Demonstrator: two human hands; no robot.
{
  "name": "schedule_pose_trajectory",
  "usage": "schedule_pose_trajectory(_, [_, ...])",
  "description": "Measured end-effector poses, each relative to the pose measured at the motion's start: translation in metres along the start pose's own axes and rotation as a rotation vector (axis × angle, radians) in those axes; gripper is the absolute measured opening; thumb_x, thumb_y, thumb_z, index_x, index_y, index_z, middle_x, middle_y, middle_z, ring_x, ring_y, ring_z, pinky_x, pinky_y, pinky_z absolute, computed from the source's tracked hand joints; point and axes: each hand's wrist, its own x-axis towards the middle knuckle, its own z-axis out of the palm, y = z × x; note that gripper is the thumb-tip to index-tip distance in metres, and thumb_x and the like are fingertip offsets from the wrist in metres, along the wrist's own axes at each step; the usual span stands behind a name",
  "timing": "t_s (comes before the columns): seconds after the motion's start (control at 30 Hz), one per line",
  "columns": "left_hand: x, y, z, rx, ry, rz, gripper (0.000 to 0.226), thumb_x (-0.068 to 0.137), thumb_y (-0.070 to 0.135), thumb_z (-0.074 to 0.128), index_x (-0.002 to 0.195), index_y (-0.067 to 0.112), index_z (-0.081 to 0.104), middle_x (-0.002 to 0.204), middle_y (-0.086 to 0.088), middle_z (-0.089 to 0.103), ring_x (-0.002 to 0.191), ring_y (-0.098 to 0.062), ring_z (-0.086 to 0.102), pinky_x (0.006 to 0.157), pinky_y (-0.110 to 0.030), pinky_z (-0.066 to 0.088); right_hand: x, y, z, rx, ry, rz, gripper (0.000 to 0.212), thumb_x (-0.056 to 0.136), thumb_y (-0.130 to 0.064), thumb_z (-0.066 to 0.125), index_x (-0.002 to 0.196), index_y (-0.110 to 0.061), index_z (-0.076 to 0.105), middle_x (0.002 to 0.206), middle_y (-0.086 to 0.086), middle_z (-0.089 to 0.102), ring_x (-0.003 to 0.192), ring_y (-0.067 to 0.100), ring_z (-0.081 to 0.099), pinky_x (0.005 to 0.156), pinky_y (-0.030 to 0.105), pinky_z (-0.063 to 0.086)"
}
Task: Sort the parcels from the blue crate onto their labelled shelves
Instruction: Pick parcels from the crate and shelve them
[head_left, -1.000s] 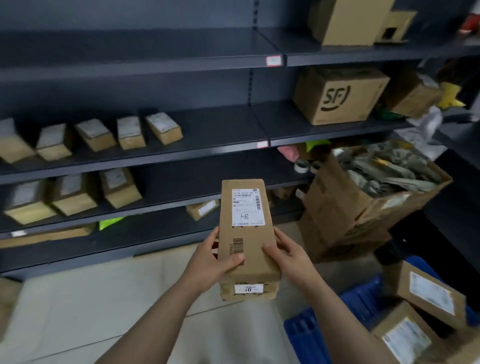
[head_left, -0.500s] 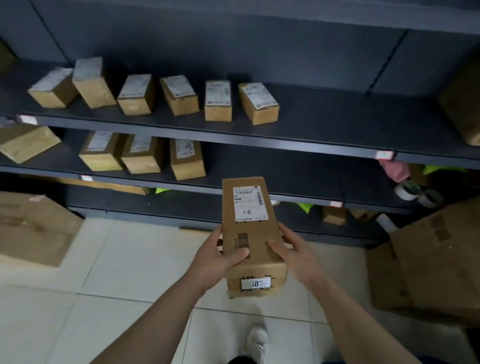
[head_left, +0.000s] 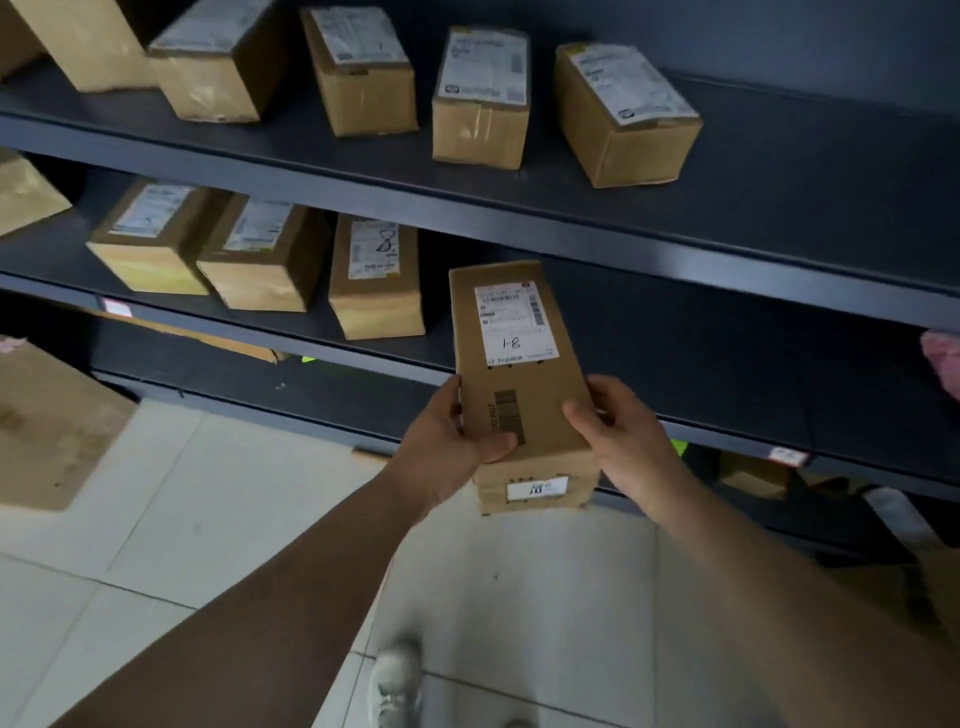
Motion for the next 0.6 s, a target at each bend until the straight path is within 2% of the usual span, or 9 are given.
schedule_pose_trajectory(0.07, [0.033,-0.003,-0.001,0.0,0.009,0.026,0.072,0.076,0.01,0.077,0.135,0.034,0.043,0.118,0.005,0.064,0.106,-0.015,0.063,0.09,-0.039,0.053,0.03,0.005,0.0,-0.045,0.011,-0.052,0.024,0.093,-0.032,0.056,0.116,-0.027,0.056,0.099,-0.016,0.063,0.09,0.0,0.061,0.076,0.019,0.049])
schedule_pose_trajectory(0.17, [0.076,-0.009,-0.003,0.05,0.021,0.098,0.065,0.076,0.012,0.078,0.13,0.033,0.049,0.117,0.006,0.065,0.105,-0.013,0.063,0.091,-0.038,0.053,0.069,0.017,0.003,-0.078,0.035,-0.097,0.023,0.093,-0.031,0.055,0.115,-0.029,0.062,0.103,-0.007,0.068,0.092,0.006,0.064,0.083,0.026,0.051])
schedule_pose_trajectory(0.23, [0.099,-0.013,-0.005,0.07,0.027,0.128,0.062,0.077,0.013,0.076,0.13,0.03,0.05,0.114,0.008,0.065,0.102,-0.008,0.063,0.094,-0.036,0.052,0.093,0.024,0.007,-0.086,0.047,-0.111,0.022,0.095,-0.03,0.054,0.115,-0.029,0.062,0.1,-0.009,0.067,0.09,0.007,0.063,0.082,0.025,0.05])
schedule_pose_trajectory(0.3, [0.122,-0.017,-0.006,0.075,0.029,0.144,0.063,0.076,0.017,0.077,0.131,0.031,0.049,0.115,0.009,0.066,0.104,-0.008,0.063,0.096,-0.038,0.05,0.115,0.028,0.012,-0.103,0.058,-0.128,0.023,0.096,-0.029,0.052,0.116,-0.029,0.061,0.097,-0.011,0.065,0.09,0.009,0.063,0.082,0.026,0.05])
schedule_pose_trajectory(0.4, [0.152,-0.025,-0.008,0.079,0.044,0.172,0.074,0.065,0.03,0.077,0.132,0.033,0.046,0.118,0.01,0.066,0.109,-0.012,0.063,0.097,-0.044,0.049,0.145,0.034,0.02,-0.113,0.077,-0.155,0.026,0.096,-0.028,0.051,0.12,-0.027,0.059,0.101,-0.005,0.066,0.093,0.015,0.064,0.086,0.038,0.052])
schedule_pose_trajectory(0.5, [0.176,-0.03,-0.009,0.093,0.061,0.199,0.073,0.064,0.033,0.075,0.131,0.032,0.046,0.119,0.011,0.065,0.113,-0.012,0.06,0.099,-0.045,0.048,0.169,0.039,0.024,-0.126,0.091,-0.159,0.034,0.097,-0.029,0.05,0.131,-0.027,0.051,0.101,-0.009,0.062,0.092,0.013,0.062,0.083,0.031,0.051])
schedule_pose_trajectory(0.6, [0.195,-0.029,-0.01,0.086,0.064,0.247,0.07,0.069,0.028,0.076,0.132,0.027,0.045,0.121,0.01,0.064,0.115,-0.011,0.059,0.1,-0.046,0.047,0.189,0.039,0.023,-0.174,0.1,-0.173,0.039,0.097,-0.031,0.047,0.136,-0.026,0.045,0.108,-0.005,0.061,0.092,0.013,0.061,0.081,0.03,0.051])
